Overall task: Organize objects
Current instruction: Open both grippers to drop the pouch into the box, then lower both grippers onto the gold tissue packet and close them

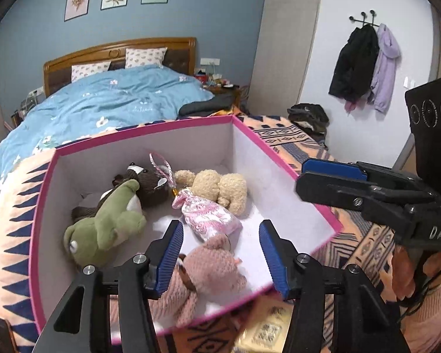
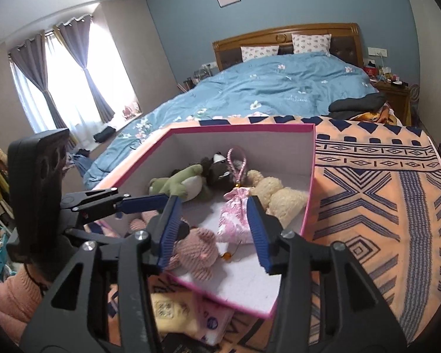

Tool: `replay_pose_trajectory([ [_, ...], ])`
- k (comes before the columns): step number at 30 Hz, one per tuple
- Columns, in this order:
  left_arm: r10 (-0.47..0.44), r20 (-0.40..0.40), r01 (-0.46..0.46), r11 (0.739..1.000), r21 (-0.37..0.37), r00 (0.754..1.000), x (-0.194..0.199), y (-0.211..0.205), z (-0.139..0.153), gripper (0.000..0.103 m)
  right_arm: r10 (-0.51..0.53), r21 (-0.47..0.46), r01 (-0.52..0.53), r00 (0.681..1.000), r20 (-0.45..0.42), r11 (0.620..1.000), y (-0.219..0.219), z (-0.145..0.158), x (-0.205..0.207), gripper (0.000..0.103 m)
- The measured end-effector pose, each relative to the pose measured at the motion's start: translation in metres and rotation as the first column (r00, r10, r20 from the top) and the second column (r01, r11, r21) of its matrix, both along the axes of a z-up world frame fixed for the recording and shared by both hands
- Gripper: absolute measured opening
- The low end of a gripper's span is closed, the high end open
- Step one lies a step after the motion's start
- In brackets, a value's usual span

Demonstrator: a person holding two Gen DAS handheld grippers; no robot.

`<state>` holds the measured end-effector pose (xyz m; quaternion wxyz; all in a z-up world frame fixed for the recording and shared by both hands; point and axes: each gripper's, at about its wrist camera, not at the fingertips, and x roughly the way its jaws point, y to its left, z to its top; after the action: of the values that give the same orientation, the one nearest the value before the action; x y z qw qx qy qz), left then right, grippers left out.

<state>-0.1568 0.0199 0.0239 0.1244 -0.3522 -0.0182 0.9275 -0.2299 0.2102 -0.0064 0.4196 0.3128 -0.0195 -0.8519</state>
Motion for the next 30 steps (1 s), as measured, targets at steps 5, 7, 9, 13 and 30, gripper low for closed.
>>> replay_pose_trajectory([
  [5,0.0,-0.033,0.0,1.0,-0.005,0.999,0.031,0.0,-0.002,0.061,0.011,-0.008,-0.011,1.0,-0.028,1.0,0.017,0.003,0.027,0.049],
  [7,-0.005,-0.038,0.005,1.0,-0.007,0.999,0.044,0.002,-0.005,0.061,0.013,-0.012,-0.014,0.999,-0.032,1.0,0.023,0.0,0.04,0.049],
  [9,-0.007,-0.046,0.006,1.0,-0.021,0.999,0.056,0.005,-0.009,0.061,0.016,-0.015,-0.016,1.0,-0.025,1.0,0.028,-0.005,0.049,0.049],
  [13,0.004,-0.049,-0.005,1.0,-0.023,0.999,0.072,0.01,-0.016,0.061,0.022,0.004,-0.022,1.0,-0.013,1.0,0.031,-0.018,0.063,0.05],
  [30,0.046,-0.003,-0.046,0.999,-0.011,0.999,0.094,0.014,-0.042,0.062,0.036,0.057,-0.042,0.994,0.105,0.997,0.024,-0.072,0.077,0.05],
])
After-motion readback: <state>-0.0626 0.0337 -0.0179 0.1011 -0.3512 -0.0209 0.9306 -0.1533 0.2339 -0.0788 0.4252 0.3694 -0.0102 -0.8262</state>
